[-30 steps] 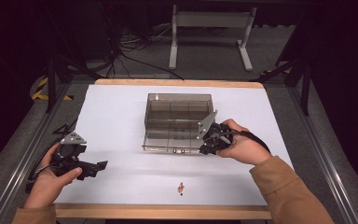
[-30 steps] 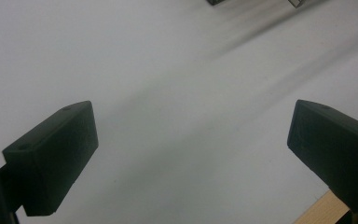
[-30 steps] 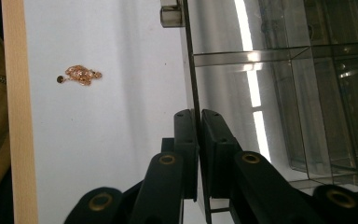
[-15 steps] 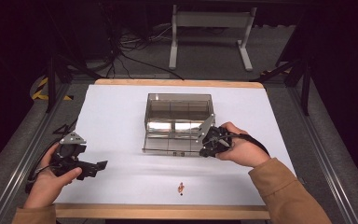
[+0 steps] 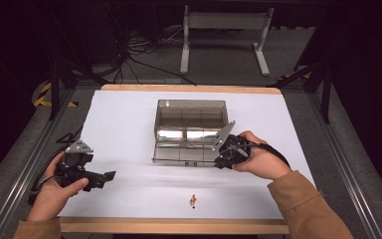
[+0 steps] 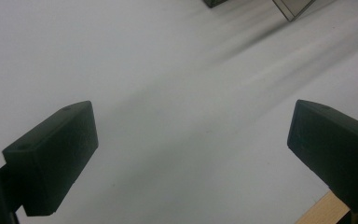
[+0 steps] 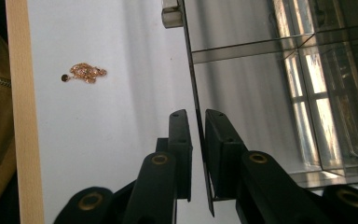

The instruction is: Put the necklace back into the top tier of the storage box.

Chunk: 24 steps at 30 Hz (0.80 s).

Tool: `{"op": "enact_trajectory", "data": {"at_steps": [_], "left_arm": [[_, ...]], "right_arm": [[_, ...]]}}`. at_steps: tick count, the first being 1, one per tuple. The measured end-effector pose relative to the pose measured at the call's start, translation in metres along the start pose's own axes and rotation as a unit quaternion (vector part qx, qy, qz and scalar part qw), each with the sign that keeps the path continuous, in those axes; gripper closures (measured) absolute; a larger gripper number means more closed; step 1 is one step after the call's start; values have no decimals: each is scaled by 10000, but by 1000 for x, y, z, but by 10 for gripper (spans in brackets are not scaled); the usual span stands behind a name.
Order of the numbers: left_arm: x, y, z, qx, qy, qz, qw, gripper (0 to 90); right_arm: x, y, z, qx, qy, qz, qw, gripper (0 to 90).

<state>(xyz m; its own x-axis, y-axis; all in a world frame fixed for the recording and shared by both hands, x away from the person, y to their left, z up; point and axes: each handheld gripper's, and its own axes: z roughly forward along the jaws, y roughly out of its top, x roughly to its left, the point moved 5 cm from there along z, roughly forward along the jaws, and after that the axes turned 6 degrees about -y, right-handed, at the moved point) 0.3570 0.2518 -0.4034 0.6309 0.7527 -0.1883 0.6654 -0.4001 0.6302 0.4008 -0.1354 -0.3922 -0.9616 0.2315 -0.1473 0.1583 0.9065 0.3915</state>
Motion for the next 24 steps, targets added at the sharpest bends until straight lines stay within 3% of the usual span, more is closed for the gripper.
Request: {"op": "enact_trajectory", "data": {"at_steps": [4,8,16,19,24], "left_arm": [[0,1,1,12,-2,8,10000,23],[-1,3,2,11,-14,18,10000,23],[-1,6,5,29,-34,53,10000,23],[-2,8,5,26,-48,55,10000,23],[-1,10,7,36,-47,68,10000,23]], "right_arm": [[-2,3,-6,-237,-95,-43,9997,775],[-1,6,-19,-370,-68,259,9990,757],[5,5,-33,-588,-140,567,9966,749],[5,4,-39,-762,-215,718,9943,749],[11,2,-40,-800,-263,887,9925,742]]}}
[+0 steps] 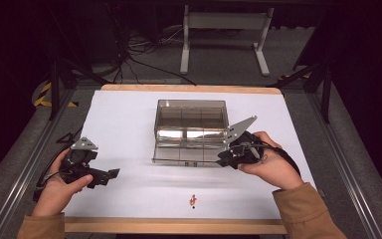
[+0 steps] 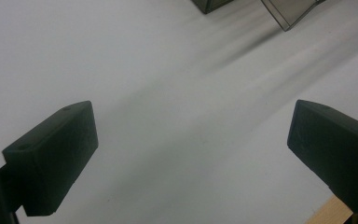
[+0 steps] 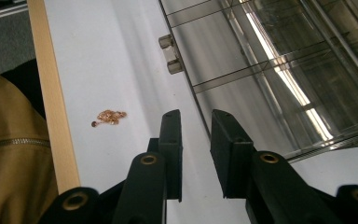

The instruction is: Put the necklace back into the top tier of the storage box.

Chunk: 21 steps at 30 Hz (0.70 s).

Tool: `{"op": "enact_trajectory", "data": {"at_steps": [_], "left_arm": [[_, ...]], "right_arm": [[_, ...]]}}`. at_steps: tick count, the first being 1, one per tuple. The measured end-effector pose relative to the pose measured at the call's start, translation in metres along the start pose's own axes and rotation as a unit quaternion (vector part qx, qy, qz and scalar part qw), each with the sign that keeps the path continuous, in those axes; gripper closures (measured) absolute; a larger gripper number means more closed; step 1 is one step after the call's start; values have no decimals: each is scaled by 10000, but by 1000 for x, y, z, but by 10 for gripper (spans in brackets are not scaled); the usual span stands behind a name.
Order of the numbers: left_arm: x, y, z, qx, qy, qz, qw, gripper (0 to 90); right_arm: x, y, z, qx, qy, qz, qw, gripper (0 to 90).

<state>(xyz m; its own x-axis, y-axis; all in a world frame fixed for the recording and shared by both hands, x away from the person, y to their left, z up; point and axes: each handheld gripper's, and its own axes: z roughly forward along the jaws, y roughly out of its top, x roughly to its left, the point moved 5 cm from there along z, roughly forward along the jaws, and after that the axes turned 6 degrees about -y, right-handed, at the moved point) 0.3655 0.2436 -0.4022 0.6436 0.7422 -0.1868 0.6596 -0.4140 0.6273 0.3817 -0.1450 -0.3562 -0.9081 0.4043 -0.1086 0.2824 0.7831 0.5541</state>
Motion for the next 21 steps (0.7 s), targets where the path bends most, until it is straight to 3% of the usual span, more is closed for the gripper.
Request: {"op": "enact_trajectory", "data": {"at_steps": [3,10,14,21], "left_arm": [[-1,1,2,14,-30,13,10000,23],[-2,3,3,36,-44,28,10000,23],[-2,2,3,46,-43,33,10000,23],[-1,2,3,17,-33,14,10000,23]], "right_arm": [[10,-4,1,-93,-10,193,9998,734],[19,-11,0,-142,-163,296,9993,727],[23,-13,0,-210,-79,375,9990,723],[30,-14,1,-99,-16,478,9988,712]]}}
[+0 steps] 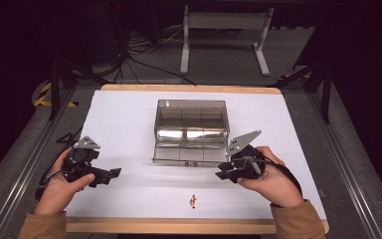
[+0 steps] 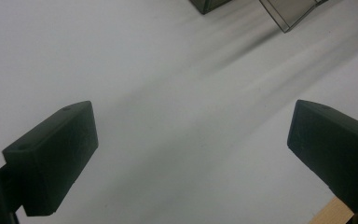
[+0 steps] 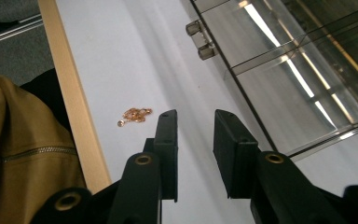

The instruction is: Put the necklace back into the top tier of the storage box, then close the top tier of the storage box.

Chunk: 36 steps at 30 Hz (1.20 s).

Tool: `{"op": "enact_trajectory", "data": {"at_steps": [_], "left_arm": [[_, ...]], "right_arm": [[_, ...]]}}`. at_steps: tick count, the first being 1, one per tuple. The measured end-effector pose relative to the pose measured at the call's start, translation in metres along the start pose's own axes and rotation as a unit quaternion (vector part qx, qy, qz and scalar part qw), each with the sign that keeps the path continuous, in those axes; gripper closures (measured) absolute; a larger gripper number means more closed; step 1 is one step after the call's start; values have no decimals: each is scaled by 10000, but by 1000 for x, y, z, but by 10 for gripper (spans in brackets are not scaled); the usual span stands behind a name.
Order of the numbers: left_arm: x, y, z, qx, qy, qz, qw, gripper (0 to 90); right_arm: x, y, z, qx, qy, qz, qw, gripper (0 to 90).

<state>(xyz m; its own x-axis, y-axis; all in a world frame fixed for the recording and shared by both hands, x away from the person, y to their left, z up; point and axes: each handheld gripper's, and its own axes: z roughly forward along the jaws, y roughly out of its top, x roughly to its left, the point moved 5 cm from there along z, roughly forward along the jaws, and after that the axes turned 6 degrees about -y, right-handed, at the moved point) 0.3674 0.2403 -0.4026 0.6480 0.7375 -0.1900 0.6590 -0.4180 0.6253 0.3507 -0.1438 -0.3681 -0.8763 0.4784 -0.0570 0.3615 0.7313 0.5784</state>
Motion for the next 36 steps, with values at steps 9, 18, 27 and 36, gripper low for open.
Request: {"op": "enact_trajectory", "data": {"at_steps": [9,18,27,36], "left_arm": [[1,1,0,8,-3,10,10000,23],[1,1,1,22,-20,-11,10000,23],[1,1,2,23,-33,-19,10000,23],[1,2,2,33,-37,-1,10000,23]], "right_arm": [[13,2,8,224,99,35,9997,695],[23,5,23,377,186,-94,9991,679],[28,5,36,469,192,-114,9987,677],[35,3,50,603,187,-244,9977,675]]}}
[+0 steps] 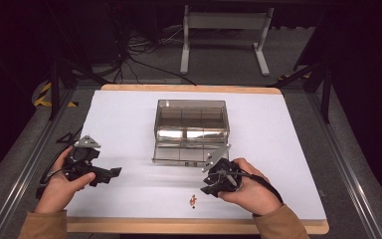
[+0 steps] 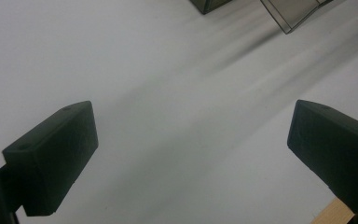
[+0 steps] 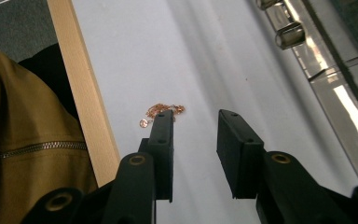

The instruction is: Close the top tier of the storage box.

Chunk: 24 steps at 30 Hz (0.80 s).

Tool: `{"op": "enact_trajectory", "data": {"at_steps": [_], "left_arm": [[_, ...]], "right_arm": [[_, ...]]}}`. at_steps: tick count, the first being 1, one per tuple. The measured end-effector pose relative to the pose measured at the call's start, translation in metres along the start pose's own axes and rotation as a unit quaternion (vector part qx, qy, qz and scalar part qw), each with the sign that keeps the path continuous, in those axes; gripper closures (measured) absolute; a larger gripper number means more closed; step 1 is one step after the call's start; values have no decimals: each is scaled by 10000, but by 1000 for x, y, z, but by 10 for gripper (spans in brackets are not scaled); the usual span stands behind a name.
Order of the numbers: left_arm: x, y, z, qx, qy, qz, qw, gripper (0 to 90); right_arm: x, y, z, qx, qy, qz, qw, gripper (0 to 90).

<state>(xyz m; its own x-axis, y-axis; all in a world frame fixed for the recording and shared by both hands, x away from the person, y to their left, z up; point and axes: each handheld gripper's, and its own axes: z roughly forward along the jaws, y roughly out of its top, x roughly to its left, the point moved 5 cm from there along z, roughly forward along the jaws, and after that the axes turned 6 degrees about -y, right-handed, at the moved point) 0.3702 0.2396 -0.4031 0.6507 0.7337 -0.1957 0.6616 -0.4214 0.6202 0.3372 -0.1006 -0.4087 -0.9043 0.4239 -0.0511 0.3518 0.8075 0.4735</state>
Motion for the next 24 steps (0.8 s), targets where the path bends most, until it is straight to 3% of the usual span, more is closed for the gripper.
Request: {"op": "enact_trajectory", "data": {"at_steps": [24], "left_arm": [[-1,-1,-1,4,3,-5,10000,23]], "right_arm": [[20,3,48,326,192,-275,9989,636]]}}
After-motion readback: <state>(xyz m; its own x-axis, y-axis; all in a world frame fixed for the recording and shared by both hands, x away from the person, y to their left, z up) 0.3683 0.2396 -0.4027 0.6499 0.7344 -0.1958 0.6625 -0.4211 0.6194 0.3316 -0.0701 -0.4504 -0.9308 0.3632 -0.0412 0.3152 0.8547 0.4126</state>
